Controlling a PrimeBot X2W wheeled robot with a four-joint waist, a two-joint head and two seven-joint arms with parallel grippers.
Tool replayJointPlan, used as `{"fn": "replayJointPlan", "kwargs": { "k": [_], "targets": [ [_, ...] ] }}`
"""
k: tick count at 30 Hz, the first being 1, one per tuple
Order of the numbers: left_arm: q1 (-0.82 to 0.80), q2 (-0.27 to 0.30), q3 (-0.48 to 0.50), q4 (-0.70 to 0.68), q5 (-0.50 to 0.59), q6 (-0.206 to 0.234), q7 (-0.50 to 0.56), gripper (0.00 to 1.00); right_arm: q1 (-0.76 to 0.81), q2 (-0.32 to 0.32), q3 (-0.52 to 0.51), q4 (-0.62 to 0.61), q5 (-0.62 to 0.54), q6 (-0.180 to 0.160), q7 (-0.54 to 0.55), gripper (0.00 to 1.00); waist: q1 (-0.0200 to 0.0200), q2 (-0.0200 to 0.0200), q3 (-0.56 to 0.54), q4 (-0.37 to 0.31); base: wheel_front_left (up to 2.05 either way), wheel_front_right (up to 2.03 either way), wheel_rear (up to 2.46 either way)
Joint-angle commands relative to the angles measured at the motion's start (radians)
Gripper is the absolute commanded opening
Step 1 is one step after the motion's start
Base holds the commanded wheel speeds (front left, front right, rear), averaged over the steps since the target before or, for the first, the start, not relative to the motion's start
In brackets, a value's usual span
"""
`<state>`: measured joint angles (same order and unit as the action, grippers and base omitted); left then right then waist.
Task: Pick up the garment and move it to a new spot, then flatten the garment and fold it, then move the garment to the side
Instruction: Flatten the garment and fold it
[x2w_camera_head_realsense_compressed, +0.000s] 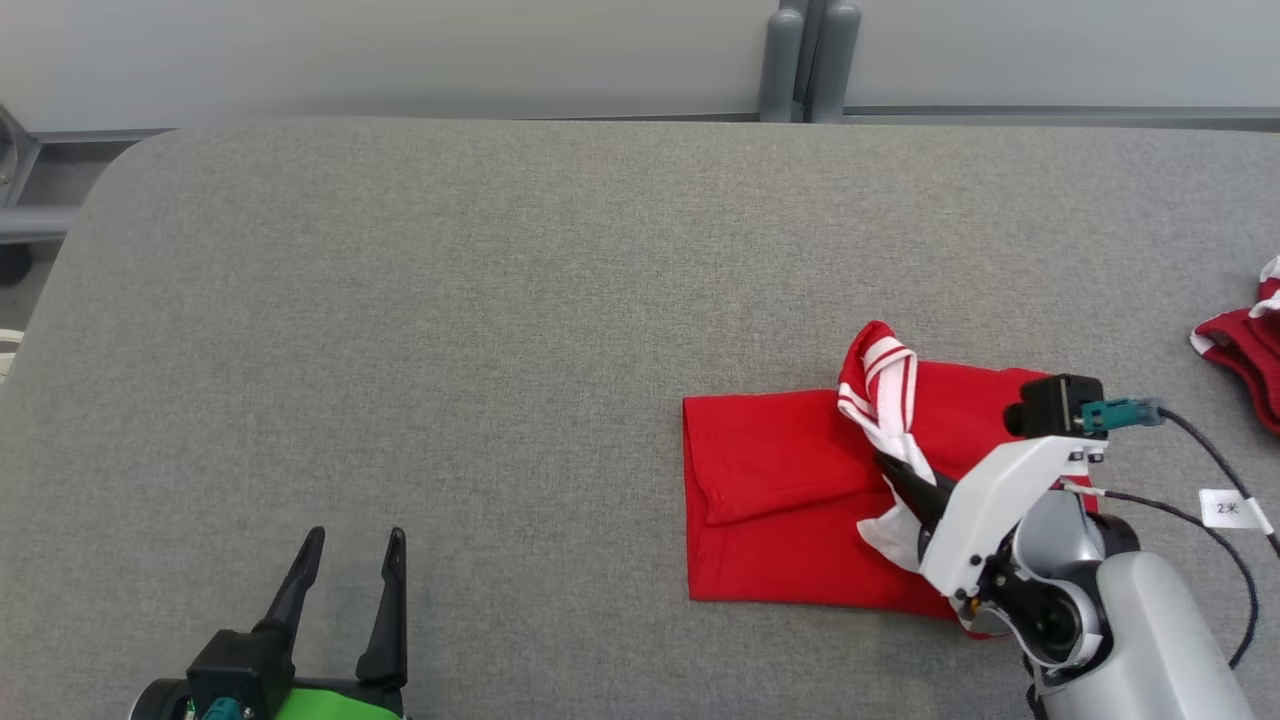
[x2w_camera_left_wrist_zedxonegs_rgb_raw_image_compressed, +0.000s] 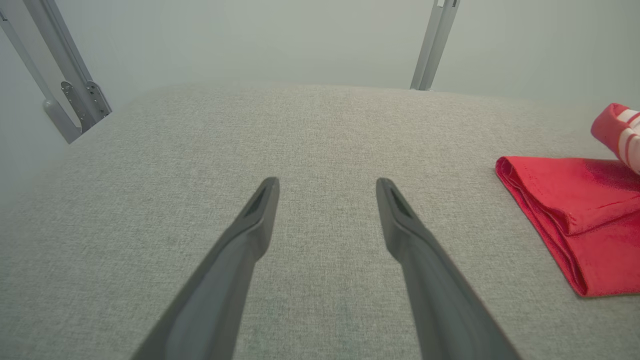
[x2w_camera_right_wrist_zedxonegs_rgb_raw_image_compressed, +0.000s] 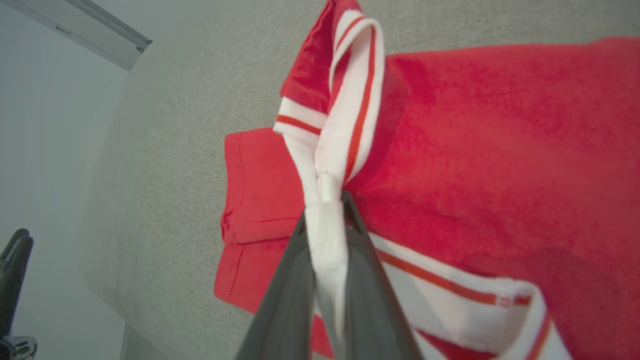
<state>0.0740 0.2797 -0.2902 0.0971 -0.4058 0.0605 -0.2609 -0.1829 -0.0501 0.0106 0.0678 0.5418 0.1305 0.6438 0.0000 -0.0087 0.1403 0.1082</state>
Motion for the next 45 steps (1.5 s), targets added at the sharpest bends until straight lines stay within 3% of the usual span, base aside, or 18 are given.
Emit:
{"fn": "replayJointPlan", "kwargs": {
  "k": [1,9,20,21,22,23,28,32,35,40,41,45],
  "targets": [
    [-0.018,-0.004,-0.004,-0.001,0.008,0.000,0.003,1.00,-0.022,-0.004,0.023,0.048,0.011,0.000,-0.049,0.00,0.0000,0.0087,0.004,0.003,0.00,0.00,0.00],
    [-0.035,-0.004,-0.026,0.001,0.014,-0.005,0.015,1.00,-0.158,-0.001,0.252,0.343,0.124,0.000,-0.282,0.00,0.0000,0.0087,0.030,0.002,0.00,0.00,0.00],
    [-0.046,-0.019,-0.049,0.033,0.004,-0.012,0.011,1.00,-0.316,0.000,0.459,0.513,0.278,0.001,-0.416,0.00,0.0000,0.0087,0.035,-0.020,0.00,0.00,0.00],
    [-0.047,-0.019,-0.049,0.037,0.002,-0.014,0.011,1.00,-0.323,0.000,0.482,0.512,0.292,0.000,-0.423,0.08,0.0000,0.0087,0.036,-0.024,0.00,0.00,0.00],
    [-0.048,-0.019,-0.049,0.041,0.001,-0.015,0.010,1.00,-0.332,-0.001,0.496,0.507,0.299,0.000,-0.440,0.48,0.0000,0.0087,0.037,-0.027,0.00,0.00,0.00],
    [-0.050,-0.020,-0.051,0.044,0.001,-0.015,0.009,1.00,-0.335,-0.002,0.514,0.506,0.310,0.000,-0.443,1.00,0.0000,0.0087,0.037,-0.030,0.00,0.00,0.00],
    [-0.043,-0.013,-0.049,0.045,-0.002,-0.012,0.009,1.00,-0.337,-0.003,0.541,0.475,0.332,0.000,-0.477,1.00,0.0000,0.0087,0.036,-0.045,0.00,0.00,0.00],
    [-0.033,-0.006,-0.047,0.040,-0.007,-0.006,0.016,1.00,-0.306,-0.003,0.472,0.397,0.295,0.000,-0.495,1.00,0.0000,0.0087,0.031,-0.055,0.00,0.00,0.00],
    [-0.028,-0.007,-0.044,0.029,-0.013,-0.002,0.015,1.00,-0.246,-0.046,0.332,0.290,0.237,0.000,-0.443,1.00,0.0000,0.0087,0.033,-0.054,0.00,0.00,0.00],
    [-0.037,-0.013,-0.050,0.013,-0.014,-0.003,0.014,1.00,-0.121,-0.128,0.067,0.152,0.098,0.000,-0.220,1.00,0.0000,0.0087,0.057,-0.049,0.00,0.00,0.00],
    [-0.049,-0.015,-0.053,0.012,-0.013,-0.009,0.012,1.00,-0.090,-0.125,-0.006,0.117,0.060,0.000,-0.126,1.00,0.0000,0.0087,0.067,-0.044,0.00,0.00,0.00],
    [-0.067,-0.023,-0.057,0.020,-0.015,-0.016,0.010,1.00,-0.067,-0.073,-0.095,0.068,0.071,0.000,0.027,1.00,0.0000,0.0087,0.084,-0.034,0.00,0.00,0.00]
  ]
}}
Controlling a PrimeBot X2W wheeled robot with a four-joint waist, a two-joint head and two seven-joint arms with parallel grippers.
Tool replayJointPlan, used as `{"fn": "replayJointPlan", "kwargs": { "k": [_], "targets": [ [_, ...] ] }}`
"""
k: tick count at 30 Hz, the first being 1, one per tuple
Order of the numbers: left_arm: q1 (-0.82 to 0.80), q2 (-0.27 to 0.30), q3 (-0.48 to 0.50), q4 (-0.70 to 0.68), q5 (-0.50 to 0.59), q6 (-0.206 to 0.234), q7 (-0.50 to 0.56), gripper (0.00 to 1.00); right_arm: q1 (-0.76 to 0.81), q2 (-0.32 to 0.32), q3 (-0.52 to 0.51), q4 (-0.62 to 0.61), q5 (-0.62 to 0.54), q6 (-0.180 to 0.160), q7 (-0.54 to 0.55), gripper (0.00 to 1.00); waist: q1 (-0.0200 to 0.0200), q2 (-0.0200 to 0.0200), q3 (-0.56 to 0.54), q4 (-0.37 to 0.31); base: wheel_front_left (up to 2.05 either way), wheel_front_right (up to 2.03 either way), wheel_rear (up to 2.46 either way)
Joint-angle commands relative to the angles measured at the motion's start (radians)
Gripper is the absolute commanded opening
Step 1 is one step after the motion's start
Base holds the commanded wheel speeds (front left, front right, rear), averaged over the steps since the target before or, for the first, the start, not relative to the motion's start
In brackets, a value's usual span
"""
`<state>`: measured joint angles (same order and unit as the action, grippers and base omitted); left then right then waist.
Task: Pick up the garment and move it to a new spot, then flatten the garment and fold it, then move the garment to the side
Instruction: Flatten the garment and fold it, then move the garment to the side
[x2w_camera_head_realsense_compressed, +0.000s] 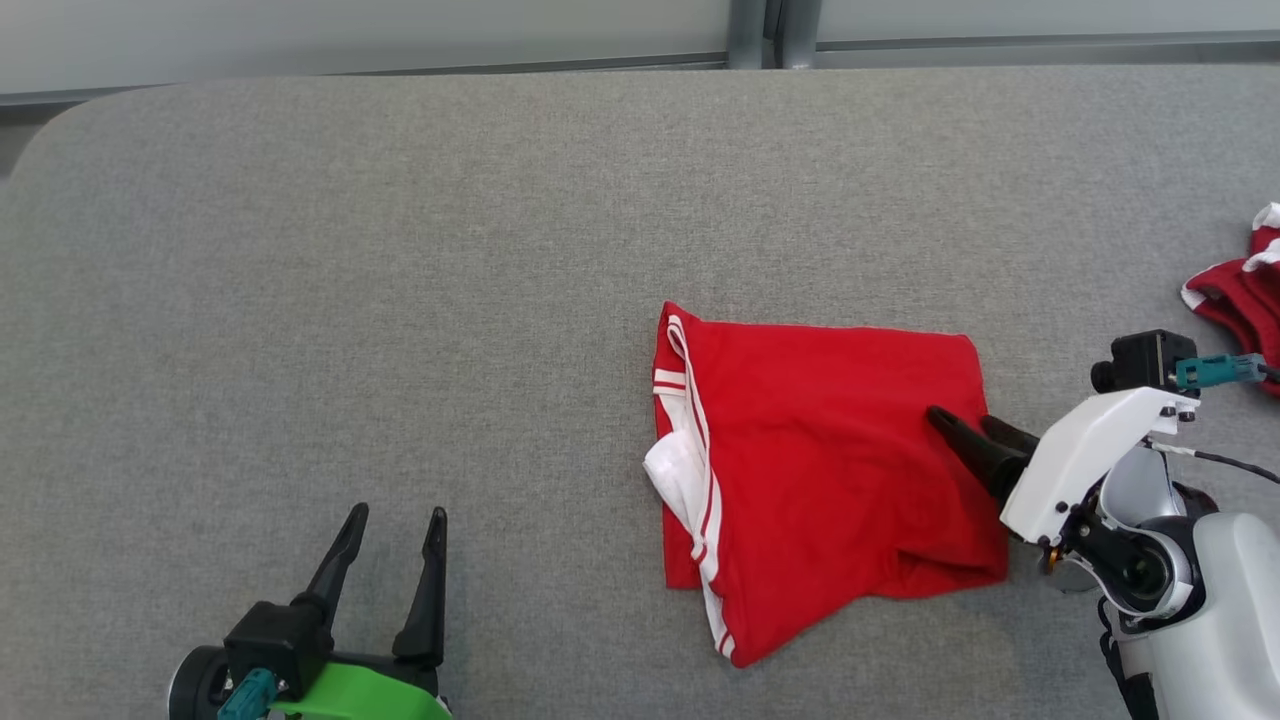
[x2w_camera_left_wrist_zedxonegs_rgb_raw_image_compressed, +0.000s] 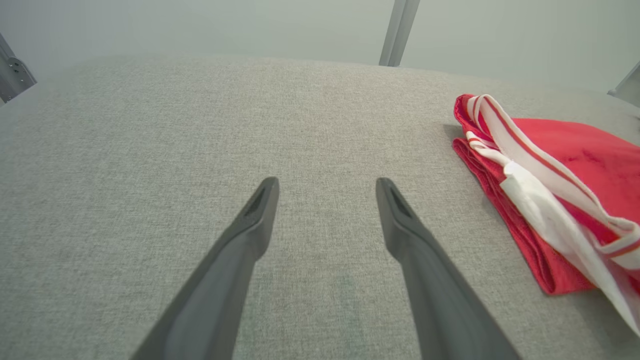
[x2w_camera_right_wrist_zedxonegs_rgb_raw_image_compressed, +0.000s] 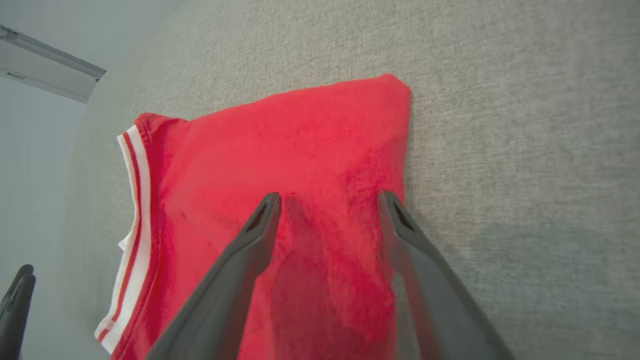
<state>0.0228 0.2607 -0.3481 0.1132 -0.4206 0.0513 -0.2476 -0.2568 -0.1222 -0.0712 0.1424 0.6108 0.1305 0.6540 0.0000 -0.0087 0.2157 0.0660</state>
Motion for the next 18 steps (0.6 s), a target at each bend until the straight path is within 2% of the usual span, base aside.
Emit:
{"fn": "replayJointPlan", "kwargs": {
  "k": [1,5,11,15,16,17,18],
  "targets": [
    [-0.020,-0.006,0.000,0.007,0.000,-0.007,-0.005,1.00,0.004,0.011,-0.026,-0.011,0.006,0.000,0.040,1.00,0.0000,0.0087,0.011,0.013,0.00,0.00,0.00],
    [-0.037,-0.013,-0.002,0.021,0.004,-0.010,-0.010,1.00,0.002,0.048,-0.055,-0.011,-0.017,0.000,0.109,1.00,0.0000,0.0087,0.015,0.035,0.00,0.00,0.00],
    [-0.033,-0.022,0.005,0.034,0.005,-0.014,-0.014,1.00,0.056,0.047,-0.062,-0.034,-0.072,0.000,0.216,1.00,0.0000,0.0087,0.015,0.063,0.00,0.00,0.00],
    [-0.031,-0.033,0.004,0.041,0.007,-0.018,-0.016,1.00,0.062,0.046,-0.084,-0.009,-0.123,-0.001,0.249,1.00,0.0000,0.0087,0.017,0.068,0.00,0.00,0.00],
    [-0.034,-0.036,0.004,0.043,0.008,-0.020,-0.017,1.00,0.055,0.047,-0.088,-0.002,-0.131,-0.001,0.249,0.73,0.0000,0.0087,0.017,0.068,0.00,0.00,0.00],
    [-0.039,-0.039,0.003,0.044,0.009,-0.022,-0.017,1.00,0.046,0.049,-0.094,0.006,-0.139,-0.001,0.248,0.04,0.0000,0.0087,0.018,0.068,0.00,0.00,0.00],
    [-0.044,-0.042,0.002,0.044,0.010,-0.025,-0.018,1.00,0.035,0.050,-0.098,0.011,-0.143,-0.001,0.246,0.00,0.0000,0.0087,0.017,0.069,0.00,0.00,0.00]
  ]
}}
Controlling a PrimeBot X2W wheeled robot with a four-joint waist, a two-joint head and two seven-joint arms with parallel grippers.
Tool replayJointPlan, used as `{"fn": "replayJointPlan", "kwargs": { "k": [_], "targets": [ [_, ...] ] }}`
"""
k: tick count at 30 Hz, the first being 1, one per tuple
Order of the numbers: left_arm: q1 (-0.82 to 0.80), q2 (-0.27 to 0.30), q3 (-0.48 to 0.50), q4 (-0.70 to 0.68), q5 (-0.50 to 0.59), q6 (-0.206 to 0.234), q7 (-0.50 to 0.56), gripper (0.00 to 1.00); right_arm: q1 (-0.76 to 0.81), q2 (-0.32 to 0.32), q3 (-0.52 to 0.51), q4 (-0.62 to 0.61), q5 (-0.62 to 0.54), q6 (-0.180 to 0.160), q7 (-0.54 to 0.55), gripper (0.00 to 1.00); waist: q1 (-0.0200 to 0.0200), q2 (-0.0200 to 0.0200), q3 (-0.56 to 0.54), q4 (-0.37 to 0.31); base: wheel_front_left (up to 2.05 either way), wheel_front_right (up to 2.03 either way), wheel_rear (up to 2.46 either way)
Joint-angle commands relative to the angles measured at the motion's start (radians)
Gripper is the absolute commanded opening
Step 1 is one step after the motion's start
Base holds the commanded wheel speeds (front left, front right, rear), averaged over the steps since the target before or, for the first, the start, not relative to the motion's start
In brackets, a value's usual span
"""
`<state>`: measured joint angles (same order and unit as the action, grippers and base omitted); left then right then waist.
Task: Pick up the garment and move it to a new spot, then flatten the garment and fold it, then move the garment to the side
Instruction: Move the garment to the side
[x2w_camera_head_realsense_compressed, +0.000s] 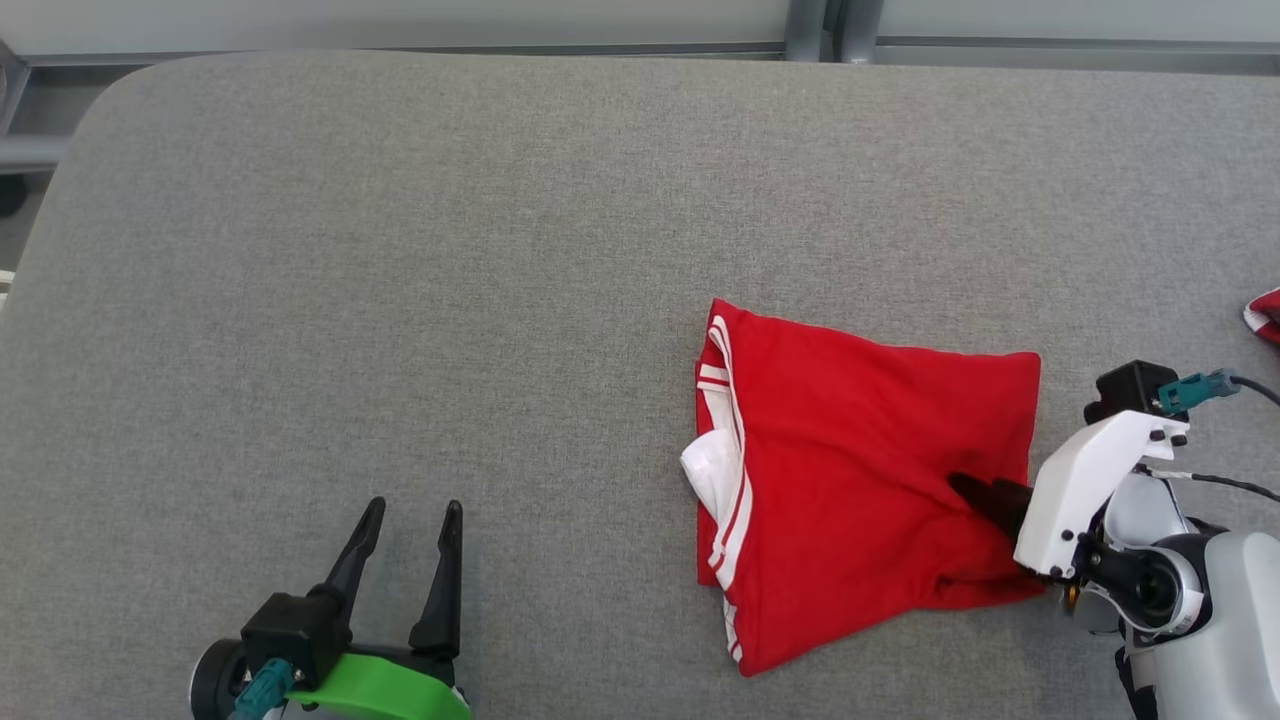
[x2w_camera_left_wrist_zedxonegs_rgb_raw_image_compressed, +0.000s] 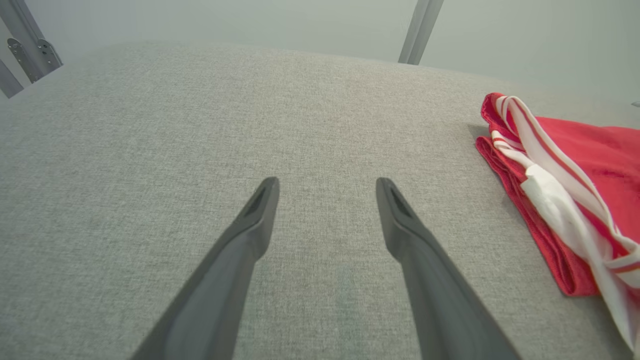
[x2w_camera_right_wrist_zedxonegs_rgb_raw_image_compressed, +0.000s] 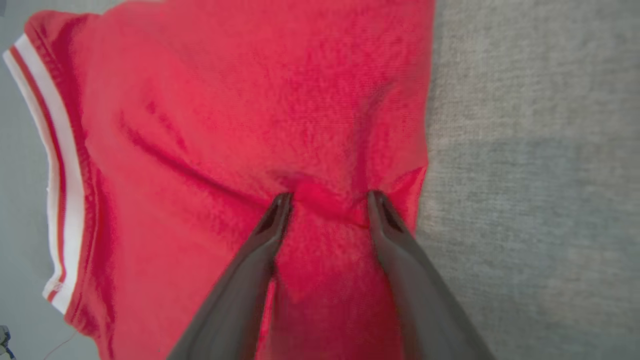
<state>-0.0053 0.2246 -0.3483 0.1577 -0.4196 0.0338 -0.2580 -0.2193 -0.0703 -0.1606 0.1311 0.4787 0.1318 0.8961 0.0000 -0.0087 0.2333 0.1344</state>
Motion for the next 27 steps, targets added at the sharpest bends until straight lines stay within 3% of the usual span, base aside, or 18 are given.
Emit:
{"fn": "replayJointPlan", "kwargs": {
  "k": [1,8,19,27],
  "targets": [
    [-0.020,-0.007,0.002,0.000,0.010,-0.009,-0.008,1.00,-0.012,0.000,-0.010,0.023,-0.010,-0.002,0.001,0.00,0.0000,0.0087,-0.001,0.001,0.00,0.00,0.00],
    [-0.018,-0.015,0.012,0.002,0.012,-0.012,-0.008,1.00,-0.064,-0.029,-0.013,-0.034,0.048,-0.001,0.012,0.00,0.0000,0.0087,-0.009,-0.004,0.00,0.00,0.00],
    [-0.006,-0.038,0.037,-0.009,0.022,-0.024,-0.008,1.00,-0.134,-0.127,-0.007,-0.210,0.107,-0.001,0.137,0.00,0.0000,0.0087,-0.004,-0.048,0.00,0.00,0.00],
    [-0.013,-0.035,0.053,-0.011,0.033,-0.038,-0.007,1.00,-0.132,-0.204,-0.042,-0.257,0.070,-0.001,0.155,0.00,0.0000,0.0087,0.017,-0.104,0.00,0.00,0.00]
  ]
}}
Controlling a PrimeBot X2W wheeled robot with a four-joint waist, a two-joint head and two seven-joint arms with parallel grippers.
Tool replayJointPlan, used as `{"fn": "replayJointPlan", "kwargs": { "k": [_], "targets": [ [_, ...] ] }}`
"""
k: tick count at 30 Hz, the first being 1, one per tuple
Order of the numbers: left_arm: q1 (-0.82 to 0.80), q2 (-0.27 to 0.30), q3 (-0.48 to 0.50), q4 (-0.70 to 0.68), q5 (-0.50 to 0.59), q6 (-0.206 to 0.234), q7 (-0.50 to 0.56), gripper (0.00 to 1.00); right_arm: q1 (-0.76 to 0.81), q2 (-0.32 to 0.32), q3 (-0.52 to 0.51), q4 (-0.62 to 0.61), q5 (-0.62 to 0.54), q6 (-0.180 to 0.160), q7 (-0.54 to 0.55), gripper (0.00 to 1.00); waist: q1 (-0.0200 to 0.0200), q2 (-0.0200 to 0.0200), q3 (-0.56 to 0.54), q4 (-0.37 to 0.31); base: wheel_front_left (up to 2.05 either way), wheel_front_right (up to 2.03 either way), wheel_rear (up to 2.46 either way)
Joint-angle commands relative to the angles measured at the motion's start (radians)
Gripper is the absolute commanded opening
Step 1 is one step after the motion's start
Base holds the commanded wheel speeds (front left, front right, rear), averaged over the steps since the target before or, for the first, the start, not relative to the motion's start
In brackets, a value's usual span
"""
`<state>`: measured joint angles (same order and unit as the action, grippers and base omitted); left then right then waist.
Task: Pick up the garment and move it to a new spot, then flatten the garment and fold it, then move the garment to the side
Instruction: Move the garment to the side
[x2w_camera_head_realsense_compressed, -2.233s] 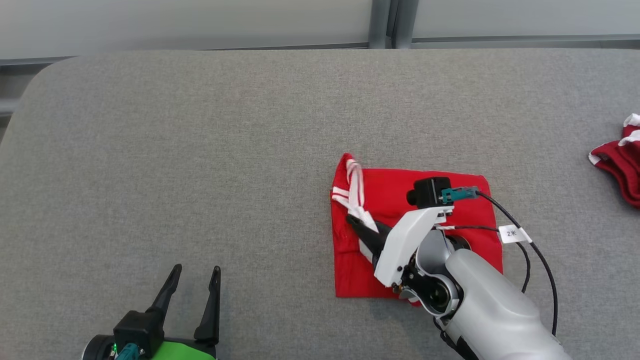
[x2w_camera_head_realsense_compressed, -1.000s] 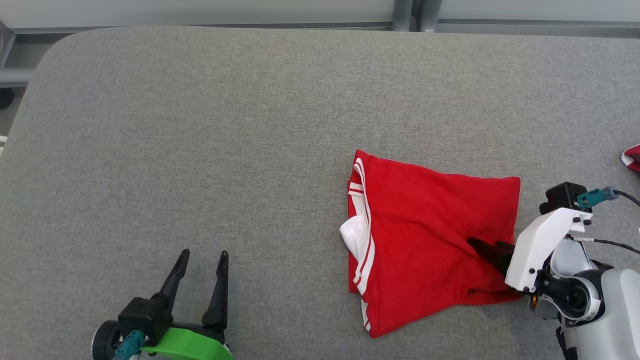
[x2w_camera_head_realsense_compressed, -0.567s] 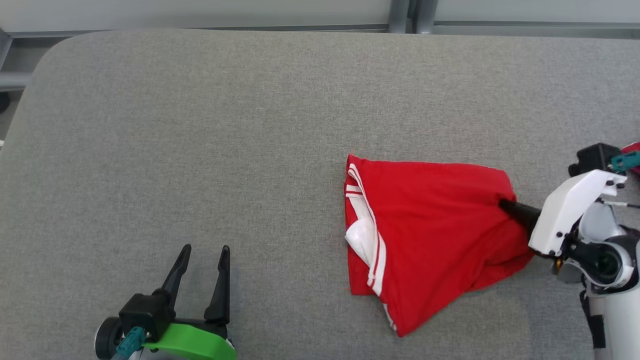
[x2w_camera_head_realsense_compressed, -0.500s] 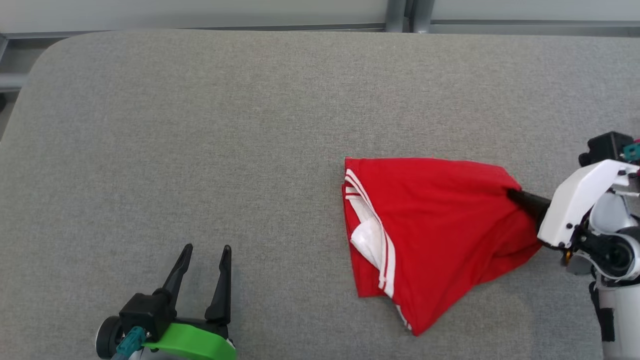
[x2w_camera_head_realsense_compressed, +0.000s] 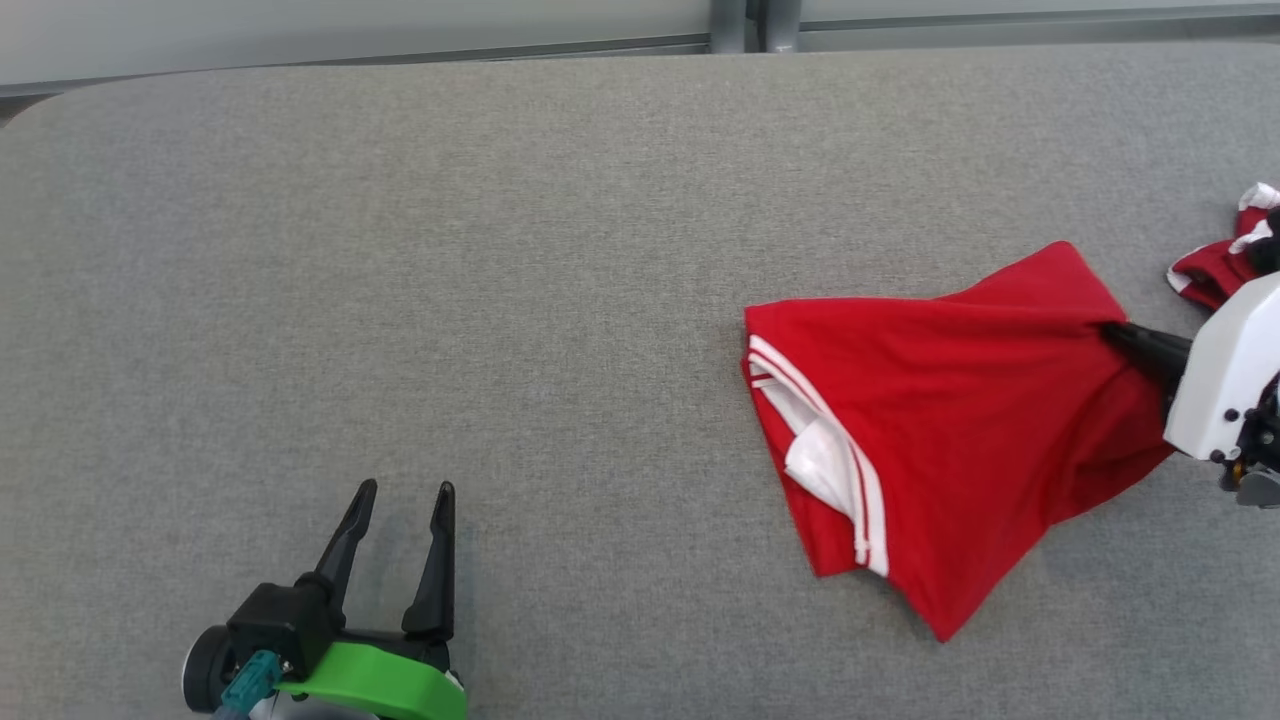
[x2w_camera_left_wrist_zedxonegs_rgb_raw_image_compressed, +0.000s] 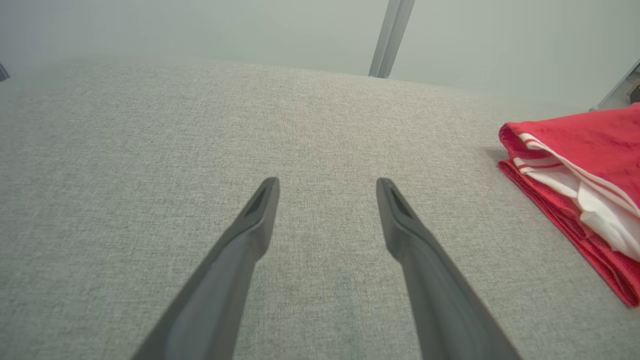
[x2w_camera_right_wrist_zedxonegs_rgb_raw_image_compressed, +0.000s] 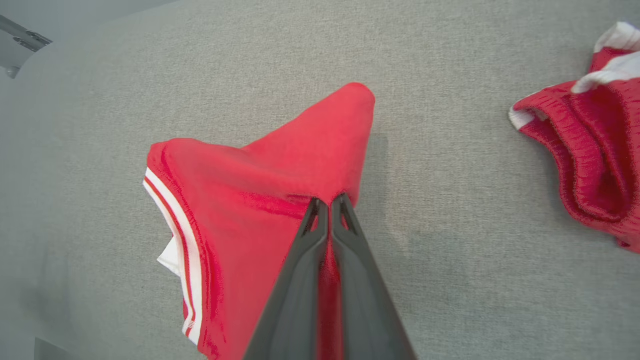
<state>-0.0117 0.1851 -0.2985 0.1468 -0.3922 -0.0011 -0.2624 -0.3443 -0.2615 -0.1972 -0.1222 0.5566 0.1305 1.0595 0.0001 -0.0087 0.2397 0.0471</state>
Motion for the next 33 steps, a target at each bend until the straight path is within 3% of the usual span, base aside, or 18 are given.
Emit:
{"fn": "replayJointPlan", "kwargs": {
  "k": [1,4,9,21,33],
  "targets": [
    [-0.010,0.006,0.006,-0.001,0.007,-0.005,-0.002,1.00,-0.011,-0.030,-0.004,-0.002,-0.021,0.000,-0.016,0.00,-0.0001,0.0087,0.015,-0.026,0.00,0.00,0.00],
    [-0.028,0.018,0.011,-0.010,0.016,-0.014,-0.002,1.00,-0.065,-0.121,0.004,0.033,-0.103,0.000,-0.121,0.00,-0.0001,0.0087,0.046,-0.091,0.00,0.00,0.00],
    [-0.037,0.027,0.011,-0.017,0.019,-0.016,-0.002,1.00,-0.140,-0.170,0.066,0.077,-0.133,0.000,-0.197,0.00,-0.0001,0.0087,0.077,-0.145,0.00,0.00,0.00],
    [-0.073,0.044,0.003,-0.036,0.024,-0.014,0.011,1.00,-0.283,-0.212,0.063,0.127,-0.149,0.000,-0.259,0.00,-0.0001,0.0087,0.143,-0.206,0.00,0.00,0.00],
    [-0.089,0.068,-0.007,-0.057,0.029,-0.016,0.031,1.00,-0.330,-0.212,-0.110,0.275,-0.249,0.000,-0.366,0.00,-0.0001,0.0087,0.181,-0.196,0.00,0.00,0.00]
  ]
}}
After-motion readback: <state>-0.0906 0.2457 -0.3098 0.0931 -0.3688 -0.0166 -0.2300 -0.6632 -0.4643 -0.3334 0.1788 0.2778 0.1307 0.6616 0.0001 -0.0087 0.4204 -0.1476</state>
